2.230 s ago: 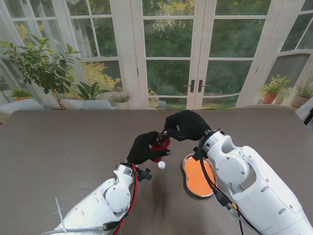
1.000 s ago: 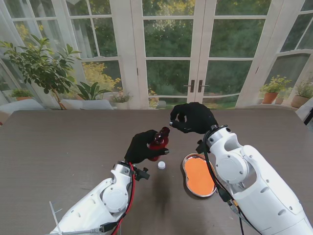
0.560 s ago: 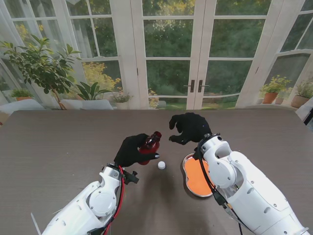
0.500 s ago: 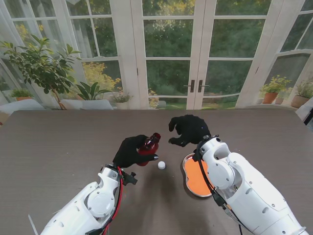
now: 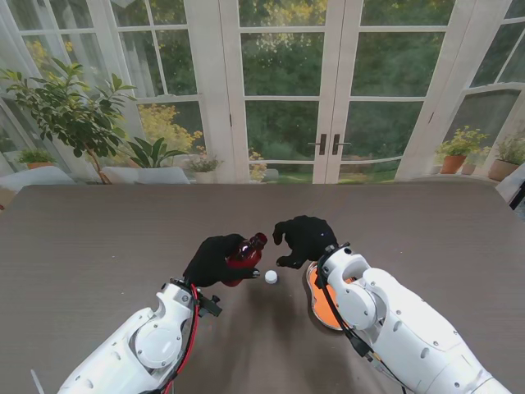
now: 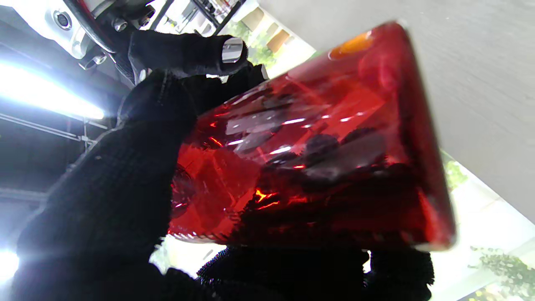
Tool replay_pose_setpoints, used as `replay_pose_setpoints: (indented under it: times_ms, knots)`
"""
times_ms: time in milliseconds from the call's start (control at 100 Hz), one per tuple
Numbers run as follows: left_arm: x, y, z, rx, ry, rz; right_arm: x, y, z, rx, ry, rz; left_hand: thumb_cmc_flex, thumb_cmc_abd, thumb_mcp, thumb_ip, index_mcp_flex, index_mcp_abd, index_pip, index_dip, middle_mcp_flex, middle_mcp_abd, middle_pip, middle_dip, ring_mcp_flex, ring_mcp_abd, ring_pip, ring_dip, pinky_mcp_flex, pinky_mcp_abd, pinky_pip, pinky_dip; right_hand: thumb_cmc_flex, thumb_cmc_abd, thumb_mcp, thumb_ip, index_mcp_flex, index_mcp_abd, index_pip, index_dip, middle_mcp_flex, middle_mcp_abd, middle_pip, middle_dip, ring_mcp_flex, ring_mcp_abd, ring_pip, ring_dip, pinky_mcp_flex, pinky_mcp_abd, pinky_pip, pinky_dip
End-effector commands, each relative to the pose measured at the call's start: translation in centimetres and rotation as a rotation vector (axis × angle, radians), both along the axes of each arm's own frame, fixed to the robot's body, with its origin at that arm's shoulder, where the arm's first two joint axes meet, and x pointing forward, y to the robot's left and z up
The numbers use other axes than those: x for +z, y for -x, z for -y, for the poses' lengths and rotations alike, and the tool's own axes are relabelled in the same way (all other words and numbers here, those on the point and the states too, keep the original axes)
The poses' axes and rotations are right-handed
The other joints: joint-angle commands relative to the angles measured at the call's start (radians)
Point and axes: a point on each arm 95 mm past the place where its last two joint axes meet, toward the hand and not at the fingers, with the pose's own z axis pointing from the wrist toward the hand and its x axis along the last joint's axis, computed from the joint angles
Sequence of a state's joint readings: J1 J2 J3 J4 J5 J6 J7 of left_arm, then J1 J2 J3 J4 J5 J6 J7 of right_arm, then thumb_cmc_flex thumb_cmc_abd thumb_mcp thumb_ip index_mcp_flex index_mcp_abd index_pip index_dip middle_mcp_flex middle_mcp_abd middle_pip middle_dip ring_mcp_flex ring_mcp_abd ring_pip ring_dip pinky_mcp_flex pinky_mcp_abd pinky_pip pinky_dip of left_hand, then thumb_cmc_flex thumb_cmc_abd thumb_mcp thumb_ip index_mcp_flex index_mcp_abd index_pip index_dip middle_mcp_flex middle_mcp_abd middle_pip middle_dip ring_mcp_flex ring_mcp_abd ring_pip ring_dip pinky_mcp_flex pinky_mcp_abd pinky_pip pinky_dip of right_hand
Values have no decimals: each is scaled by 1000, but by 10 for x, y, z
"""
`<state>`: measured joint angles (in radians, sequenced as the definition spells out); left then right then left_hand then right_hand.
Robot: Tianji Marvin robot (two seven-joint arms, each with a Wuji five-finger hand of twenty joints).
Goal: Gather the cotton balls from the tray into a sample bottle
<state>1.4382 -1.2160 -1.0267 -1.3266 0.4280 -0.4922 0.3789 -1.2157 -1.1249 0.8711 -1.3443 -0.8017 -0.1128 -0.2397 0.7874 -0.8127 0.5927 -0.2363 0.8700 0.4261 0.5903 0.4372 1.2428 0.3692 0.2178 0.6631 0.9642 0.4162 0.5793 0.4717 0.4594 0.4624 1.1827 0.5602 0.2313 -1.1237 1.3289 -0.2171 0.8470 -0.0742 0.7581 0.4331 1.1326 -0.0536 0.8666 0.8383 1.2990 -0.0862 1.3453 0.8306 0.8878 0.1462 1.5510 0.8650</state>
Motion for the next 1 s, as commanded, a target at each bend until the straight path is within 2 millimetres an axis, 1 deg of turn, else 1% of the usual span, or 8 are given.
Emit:
replay_pose_setpoints:
  times_ms: [0,270,390,570,760,990]
  knots:
    - [1,1,-2,-11,-17,-2,-6,0,-4,16,20,-20,244,162,296,62,142,-330,310,47,93,-183,44,23,28,-56,3,6,-9,-87,-3,-14,-18,-48,39,-30,-25,-7,-6,10,21,-21,29,19,23,-29,42,19,17,7,45,0]
    - [2,0,-6,-21,-49,7,-17,-5,-13,20,61,-26,244,163,293,64,142,-329,308,48,92,-182,45,21,28,-55,2,5,-8,-89,-3,-14,-19,-49,35,-30,-38,1,-21,0,22,-20,26,22,23,-31,48,20,21,6,48,-2]
    - [2,1,-6,-25,-49,10,-24,-8,-18,18,75,-32,243,164,292,64,142,-329,307,49,91,-183,45,21,28,-57,2,5,-8,-89,-3,-14,-23,-74,37,-32,-32,-4,-17,-2,13,-20,23,23,23,-35,50,20,23,5,49,-3]
    - [2,2,-8,-21,-51,13,-37,-14,-22,8,97,-31,243,164,292,64,142,-330,307,50,91,-183,45,21,27,-56,1,5,-9,-89,-4,-14,-30,-136,52,-39,1,-21,-4,-2,24,-21,34,31,23,-37,62,25,30,12,52,-3]
    - [3,3,-10,-14,-51,13,-50,-18,-23,16,132,-30,243,164,291,64,141,-328,307,50,90,-183,45,21,28,-58,2,5,-10,-89,-4,-15,-32,-150,56,-43,9,-25,-8,-6,57,-29,59,46,23,-42,92,38,46,17,59,-4]
    - [3,4,-11,-10,-51,11,-64,-19,-28,39,166,-1,243,164,292,64,141,-326,306,51,91,-182,45,20,28,-54,2,6,-12,-87,-5,-15,-31,-155,60,-43,18,-23,-6,-9,95,-37,65,50,23,-47,118,49,69,20,68,-7]
